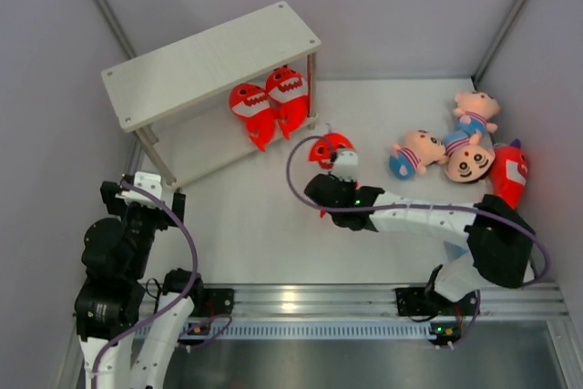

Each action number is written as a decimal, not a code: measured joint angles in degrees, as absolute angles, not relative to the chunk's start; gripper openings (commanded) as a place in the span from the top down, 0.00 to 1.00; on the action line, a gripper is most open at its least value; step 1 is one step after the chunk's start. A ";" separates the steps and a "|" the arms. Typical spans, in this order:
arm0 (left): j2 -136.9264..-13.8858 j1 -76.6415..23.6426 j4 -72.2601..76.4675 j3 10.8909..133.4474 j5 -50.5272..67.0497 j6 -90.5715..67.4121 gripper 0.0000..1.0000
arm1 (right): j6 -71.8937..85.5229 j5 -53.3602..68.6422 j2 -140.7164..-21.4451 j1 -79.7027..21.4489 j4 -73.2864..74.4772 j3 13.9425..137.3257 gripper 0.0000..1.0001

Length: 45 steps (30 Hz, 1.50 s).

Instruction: Place and organize the stuffed toys onto the shelf

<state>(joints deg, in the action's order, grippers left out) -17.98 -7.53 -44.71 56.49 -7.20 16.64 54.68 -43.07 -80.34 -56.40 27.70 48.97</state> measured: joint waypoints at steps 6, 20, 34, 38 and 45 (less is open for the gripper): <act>-17.98 -7.53 -44.71 56.62 -8.73 16.62 0.02 | 27.92 -29.95 -98.45 -65.69 15.70 70.17 1.00; -18.85 -7.09 -45.17 56.80 -6.11 15.73 0.02 | 10.09 -25.80 -114.96 -67.53 10.98 90.00 1.00; -32.69 -6.98 -45.25 61.21 0.30 7.14 0.02 | 10.31 -27.59 -116.88 -67.55 9.82 100.62 1.00; -30.70 -6.98 -45.71 63.02 -1.93 7.03 0.02 | 10.68 -27.88 -122.45 -66.15 12.73 104.77 1.00; -30.04 -6.98 -46.96 64.66 -4.60 7.46 0.02 | 12.16 -27.29 -130.65 -66.02 14.46 113.51 0.98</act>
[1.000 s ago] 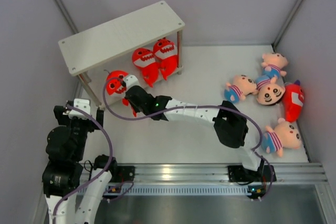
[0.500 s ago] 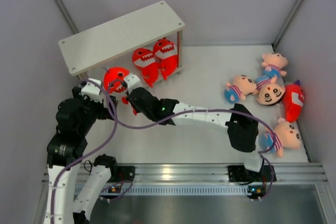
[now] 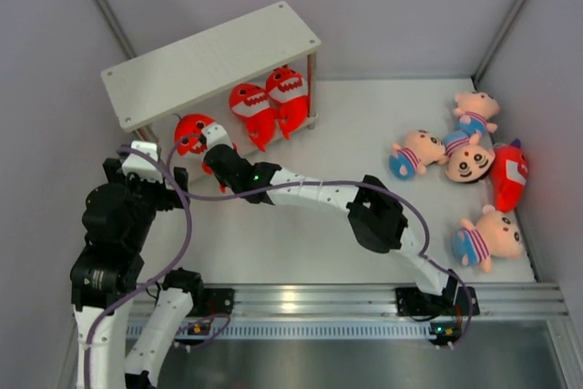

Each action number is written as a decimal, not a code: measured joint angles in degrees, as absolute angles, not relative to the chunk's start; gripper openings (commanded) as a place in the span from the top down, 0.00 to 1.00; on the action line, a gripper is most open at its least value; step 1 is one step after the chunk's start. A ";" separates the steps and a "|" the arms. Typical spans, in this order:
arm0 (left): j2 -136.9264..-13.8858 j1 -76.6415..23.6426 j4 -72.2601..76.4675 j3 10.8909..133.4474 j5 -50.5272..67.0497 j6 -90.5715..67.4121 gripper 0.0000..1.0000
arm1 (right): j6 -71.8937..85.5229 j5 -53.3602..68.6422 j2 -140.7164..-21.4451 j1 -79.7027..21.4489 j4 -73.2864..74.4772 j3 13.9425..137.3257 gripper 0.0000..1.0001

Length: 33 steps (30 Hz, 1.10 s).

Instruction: Place and organize the stuffed toys onto the shelf

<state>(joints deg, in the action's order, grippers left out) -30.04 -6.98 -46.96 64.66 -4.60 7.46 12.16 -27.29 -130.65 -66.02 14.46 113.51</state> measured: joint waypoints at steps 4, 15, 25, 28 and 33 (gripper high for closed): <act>-30.04 -6.98 -46.96 64.66 -5.39 7.60 0.02 | 13.54 -26.74 -134.04 -64.79 13.87 119.68 0.95; -30.83 -6.96 -47.81 64.12 -7.18 8.73 0.02 | 14.48 -25.82 -143.09 -63.57 11.33 129.58 0.84; -30.52 -6.90 -47.90 62.96 -7.42 9.34 0.02 | 17.87 -25.34 -144.31 -62.70 11.20 132.11 0.64; -30.52 -6.90 -47.92 62.83 -7.46 9.58 0.02 | 18.61 -24.99 -144.84 -62.70 11.18 132.20 0.63; -30.52 -6.90 -48.01 62.24 -8.16 10.22 0.02 | 19.86 -23.94 -146.06 -62.59 11.62 133.16 0.54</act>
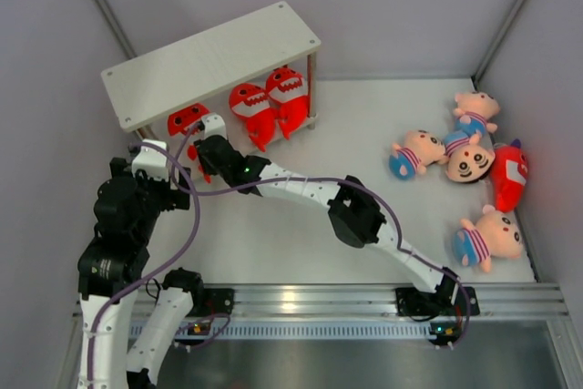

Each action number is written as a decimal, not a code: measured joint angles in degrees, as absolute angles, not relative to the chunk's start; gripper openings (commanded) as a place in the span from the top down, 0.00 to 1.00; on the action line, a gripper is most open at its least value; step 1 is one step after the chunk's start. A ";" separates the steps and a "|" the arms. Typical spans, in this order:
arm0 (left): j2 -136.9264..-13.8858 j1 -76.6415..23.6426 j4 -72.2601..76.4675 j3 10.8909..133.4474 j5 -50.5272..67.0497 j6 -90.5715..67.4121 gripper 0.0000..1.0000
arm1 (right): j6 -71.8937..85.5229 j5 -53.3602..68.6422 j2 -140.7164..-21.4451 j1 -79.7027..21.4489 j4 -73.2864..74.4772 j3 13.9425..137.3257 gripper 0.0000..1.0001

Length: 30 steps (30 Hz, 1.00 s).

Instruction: Place and organize the stuffed toys onto the shelf

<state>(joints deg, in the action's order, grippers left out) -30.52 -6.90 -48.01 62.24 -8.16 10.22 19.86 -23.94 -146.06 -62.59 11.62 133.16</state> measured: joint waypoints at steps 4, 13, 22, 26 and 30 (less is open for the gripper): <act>-30.52 -6.90 -48.03 62.13 -8.32 10.61 0.02 | 20.91 -23.46 -146.17 -62.41 11.73 133.23 0.49; -30.55 -6.90 -48.03 62.06 -8.49 10.70 0.02 | 24.38 -22.98 -146.17 -62.37 11.27 133.25 0.65; -30.72 -6.92 -48.07 61.49 -8.84 11.86 0.02 | 31.62 -22.65 -143.92 -62.37 8.84 126.65 1.00; -31.03 -7.11 -48.12 61.25 -8.32 12.16 0.02 | 33.69 -24.67 -141.60 -62.35 7.88 122.91 1.00; -31.03 -7.20 -47.99 61.25 -7.92 12.14 0.02 | 33.91 -26.48 -141.36 -62.02 8.32 123.92 1.00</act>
<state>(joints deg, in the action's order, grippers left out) -31.03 -7.20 -47.99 61.25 -7.92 12.14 33.91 -26.48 -141.36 -62.02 8.32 123.92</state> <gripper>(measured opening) 0.984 0.055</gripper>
